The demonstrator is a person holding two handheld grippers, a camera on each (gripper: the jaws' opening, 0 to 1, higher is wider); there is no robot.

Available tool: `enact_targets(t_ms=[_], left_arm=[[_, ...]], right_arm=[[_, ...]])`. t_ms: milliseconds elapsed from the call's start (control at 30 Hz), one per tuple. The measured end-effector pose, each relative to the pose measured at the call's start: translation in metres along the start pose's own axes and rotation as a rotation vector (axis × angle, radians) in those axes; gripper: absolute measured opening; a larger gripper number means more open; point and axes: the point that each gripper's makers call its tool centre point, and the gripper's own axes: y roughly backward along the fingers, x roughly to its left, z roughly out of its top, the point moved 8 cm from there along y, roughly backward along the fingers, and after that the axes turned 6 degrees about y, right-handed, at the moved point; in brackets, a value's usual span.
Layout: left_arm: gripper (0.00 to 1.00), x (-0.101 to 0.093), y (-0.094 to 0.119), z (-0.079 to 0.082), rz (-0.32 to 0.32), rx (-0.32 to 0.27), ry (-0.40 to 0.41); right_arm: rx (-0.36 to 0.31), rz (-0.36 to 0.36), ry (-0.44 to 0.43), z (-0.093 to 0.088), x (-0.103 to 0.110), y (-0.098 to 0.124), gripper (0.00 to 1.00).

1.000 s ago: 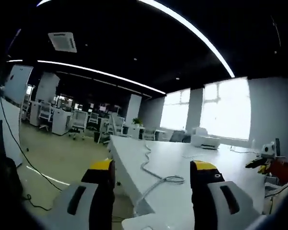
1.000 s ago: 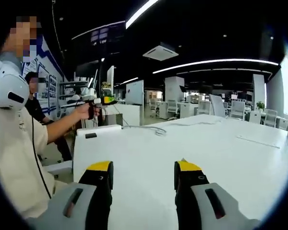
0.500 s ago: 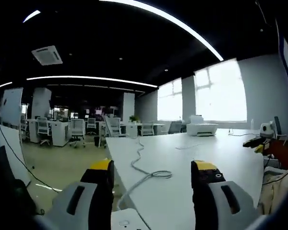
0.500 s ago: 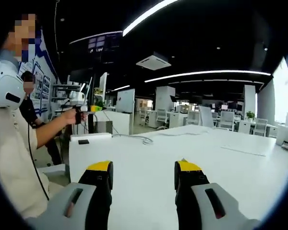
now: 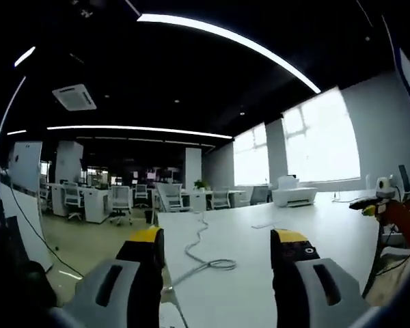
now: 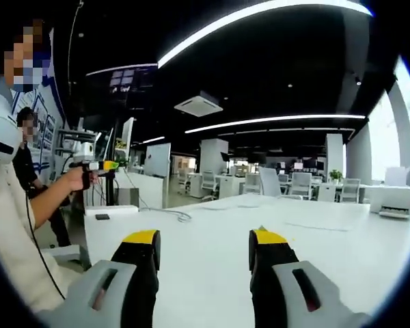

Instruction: Pick up the power strip scattered on the table, fix it on the side mounting bracket of the table, and press the switch

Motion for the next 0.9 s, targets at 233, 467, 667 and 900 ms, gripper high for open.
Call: enact_targets(t_ms=[233,467,667,900], left_arm=[[0.67,-0.019,0.009,-0.012,0.052,-0.002,0.04],[0.67,-0.035,0.014,-0.019,0.075,-0.013,0.066],[0.68,-0.044,0.007,-0.018,0.072,-0.019,0.076],[0.68,-0.056,0.002,-0.021,0.081,-0.049,0.096]], right_arm=[[0.026,-0.117,-0.003,0.001,-0.021,0.028,0.48],[0.013,-0.16,0.005,0.009,-0.03,0.049,0.49],[0.005,-0.203,0.0,0.018,-0.042,0.059,0.49],[-0.004,-0.214,-0.027,0.018,-0.051,0.061,0.49]])
